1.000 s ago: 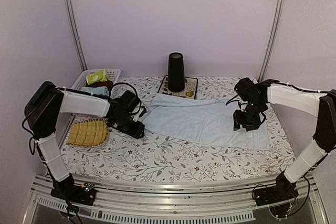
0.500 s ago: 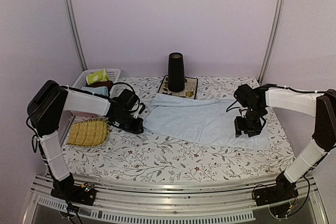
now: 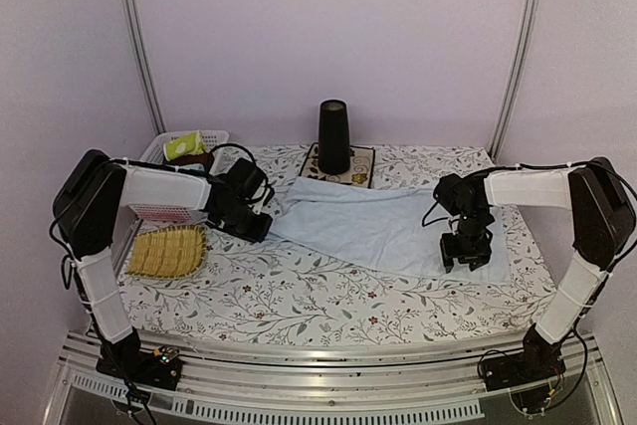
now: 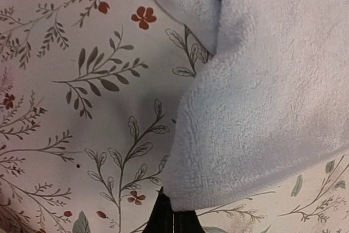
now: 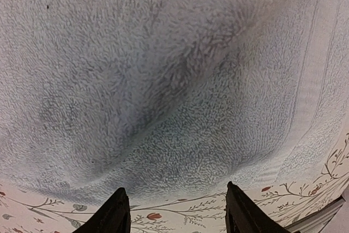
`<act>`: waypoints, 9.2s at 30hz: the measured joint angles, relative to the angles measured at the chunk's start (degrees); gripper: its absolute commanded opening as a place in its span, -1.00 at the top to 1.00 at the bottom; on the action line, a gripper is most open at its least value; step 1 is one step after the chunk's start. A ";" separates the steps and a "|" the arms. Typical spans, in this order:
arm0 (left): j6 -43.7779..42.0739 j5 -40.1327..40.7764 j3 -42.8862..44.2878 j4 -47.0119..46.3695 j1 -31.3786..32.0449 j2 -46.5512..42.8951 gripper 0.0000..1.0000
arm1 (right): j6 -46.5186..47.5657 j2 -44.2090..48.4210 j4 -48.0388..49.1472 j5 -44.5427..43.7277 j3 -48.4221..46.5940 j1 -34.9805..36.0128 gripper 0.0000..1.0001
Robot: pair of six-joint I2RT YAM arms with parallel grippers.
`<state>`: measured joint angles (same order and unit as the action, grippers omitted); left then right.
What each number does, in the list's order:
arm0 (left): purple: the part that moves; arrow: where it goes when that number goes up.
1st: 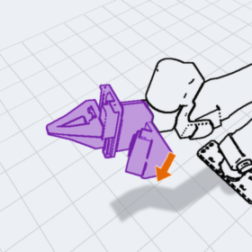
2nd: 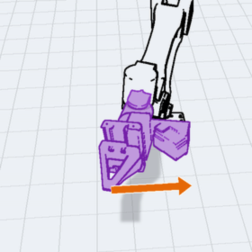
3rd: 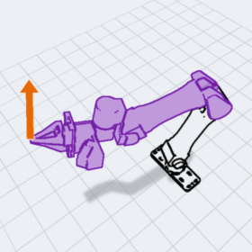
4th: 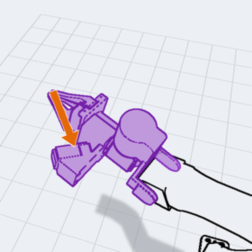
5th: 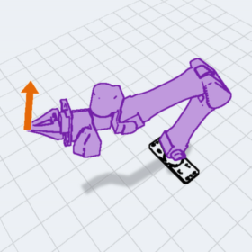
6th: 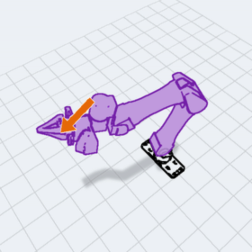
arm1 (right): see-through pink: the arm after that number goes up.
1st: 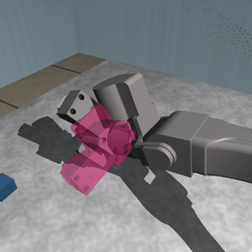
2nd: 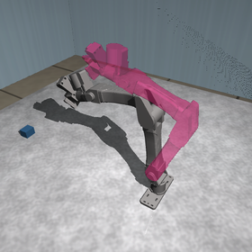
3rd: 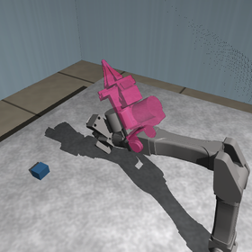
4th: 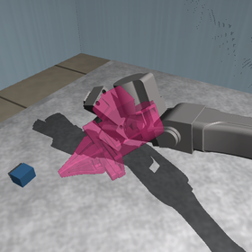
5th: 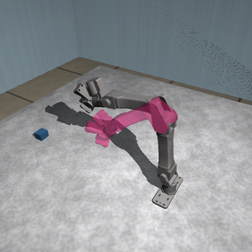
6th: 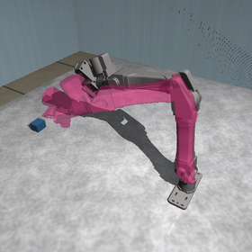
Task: Roll the towels
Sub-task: Adjust the towel at the center of the board, then pick up the towel from the center of the board, then flatten out the towel at the center of the board, then pick up the towel from the center of the board, then fold the towel at the center of the board.
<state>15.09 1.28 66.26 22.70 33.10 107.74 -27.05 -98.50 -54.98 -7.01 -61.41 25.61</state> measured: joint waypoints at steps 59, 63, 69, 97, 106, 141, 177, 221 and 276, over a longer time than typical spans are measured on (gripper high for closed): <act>-11.32 -7.72 47.04 17.42 -9.86 27.52 -0.51 | 3.96 -2.29 2.49 3.98 -16.87 -25.09 -0.77; -10.49 -9.46 48.13 18.51 -9.86 30.34 -0.47 | 4.42 -6.88 3.13 2.84 -20.90 -28.39 -0.77; -9.99 -10.36 50.31 18.51 -9.53 32.24 -0.40 | 4.81 -8.85 4.07 1.86 -22.45 -31.26 -0.73; -8.85 -5.60 59.71 18.12 -6.80 38.97 1.00 | 3.41 -13.99 5.35 0.22 -25.27 -34.80 -0.64; -8.57 -4.61 59.74 18.12 -7.15 38.95 1.00 | 0.28 -24.96 4.79 0.72 -36.89 -35.85 -0.56; -6.88 -4.98 58.34 18.05 -9.25 35.19 1.00 | -2.84 -32.85 5.68 4.13 -44.96 -36.37 -0.04; -8.57 0.26 58.36 18.36 -10.80 29.57 1.00 | -1.66 -27.78 9.16 4.57 -40.79 -32.96 0.96; -8.17 14.14 17.38 16.48 -5.57 -23.89 1.00 | 4.26 24.94 -1.73 -6.27 -22.40 -25.49 0.96; -11.82 8.20 3.56 9.88 -5.38 -13.66 1.00 | 12.68 12.11 6.75 -5.11 -5.40 -26.53 0.96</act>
<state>3.27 9.47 69.82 32.58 27.73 94.08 -14.37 -86.39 -48.23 -12.12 -66.81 -0.93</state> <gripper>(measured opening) 0.008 0.033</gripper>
